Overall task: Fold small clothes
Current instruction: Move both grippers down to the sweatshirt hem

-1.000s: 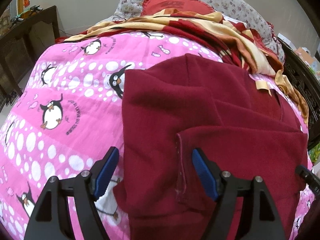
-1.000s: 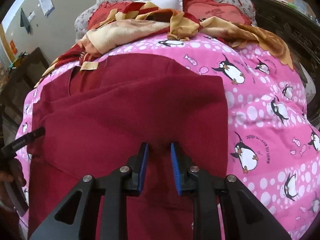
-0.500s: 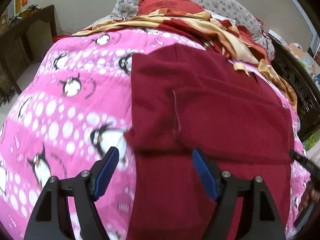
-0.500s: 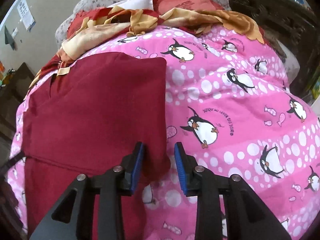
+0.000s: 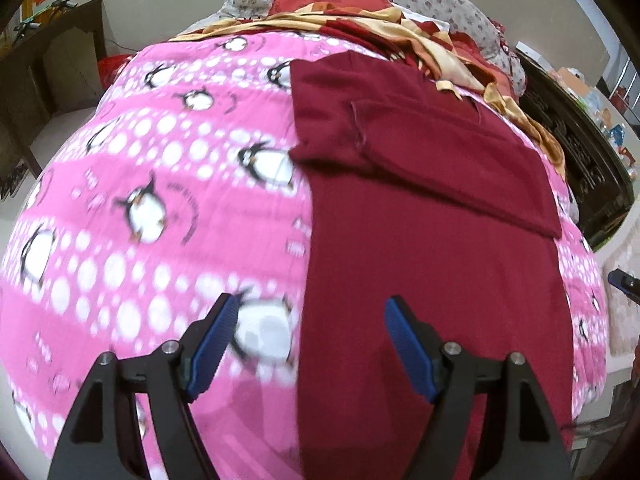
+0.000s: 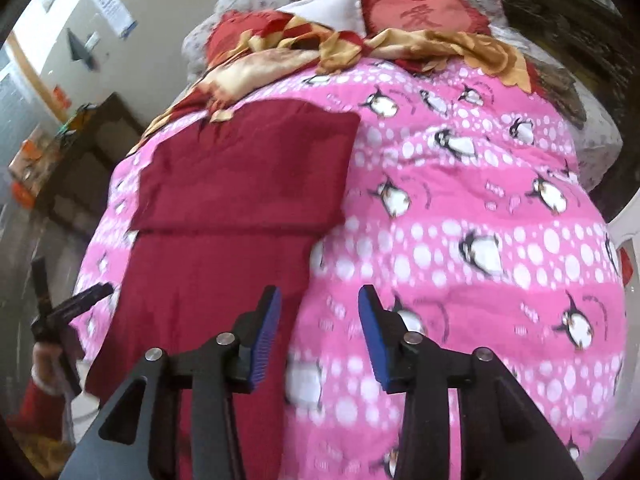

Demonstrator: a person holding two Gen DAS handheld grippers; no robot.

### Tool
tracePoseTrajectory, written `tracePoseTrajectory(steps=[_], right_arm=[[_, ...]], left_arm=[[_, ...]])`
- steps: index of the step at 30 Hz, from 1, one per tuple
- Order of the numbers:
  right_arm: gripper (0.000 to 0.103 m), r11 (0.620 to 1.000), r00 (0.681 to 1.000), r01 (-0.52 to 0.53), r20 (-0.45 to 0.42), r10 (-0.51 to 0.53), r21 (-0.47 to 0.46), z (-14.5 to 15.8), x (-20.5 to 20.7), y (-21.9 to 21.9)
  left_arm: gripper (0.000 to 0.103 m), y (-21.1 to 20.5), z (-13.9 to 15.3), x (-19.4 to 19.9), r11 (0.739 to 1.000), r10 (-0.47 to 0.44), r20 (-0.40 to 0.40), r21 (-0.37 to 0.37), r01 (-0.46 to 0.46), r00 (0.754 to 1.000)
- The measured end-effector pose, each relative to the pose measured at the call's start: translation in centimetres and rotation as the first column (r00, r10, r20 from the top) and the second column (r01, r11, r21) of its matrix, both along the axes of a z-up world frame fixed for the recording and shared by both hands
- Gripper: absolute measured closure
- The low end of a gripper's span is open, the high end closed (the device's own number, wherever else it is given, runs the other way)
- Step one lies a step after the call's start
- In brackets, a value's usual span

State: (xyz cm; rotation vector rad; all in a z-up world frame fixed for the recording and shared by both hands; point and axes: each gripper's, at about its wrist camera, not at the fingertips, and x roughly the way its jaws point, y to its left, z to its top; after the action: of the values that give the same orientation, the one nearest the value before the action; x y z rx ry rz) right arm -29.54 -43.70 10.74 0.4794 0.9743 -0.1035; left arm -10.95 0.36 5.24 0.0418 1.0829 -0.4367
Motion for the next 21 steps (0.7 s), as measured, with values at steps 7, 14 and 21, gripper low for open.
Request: tracePoseTrajectory(steps=[7, 14, 21], right_arm=[[0.039, 0.989, 0.997, -0.06, -0.049, 0.067, 0.136, -6.2, -0.5, 4.5], [0.077, 0.996, 0.996, -0.087, -0.022, 0.087, 0.009, -7.1, -0.8, 6.9], [0.076, 0.998, 0.998, -0.055, -0.013, 0.055, 0.017, -6.7, -1.9, 6.4]], left_arm=[[0.023, 1.7, -1.3, -3.2, 1.0, 0.0, -0.065, 0.005, 0.0, 0.998], [0.023, 1.4, -2.0, -5.2, 0.999, -0.04, -0.101, 0.005, 0.041, 0.994], [0.019, 0.7, -3.0, -6.6, 0.994, -0.074, -0.097, 0.069, 0.081, 0.993]])
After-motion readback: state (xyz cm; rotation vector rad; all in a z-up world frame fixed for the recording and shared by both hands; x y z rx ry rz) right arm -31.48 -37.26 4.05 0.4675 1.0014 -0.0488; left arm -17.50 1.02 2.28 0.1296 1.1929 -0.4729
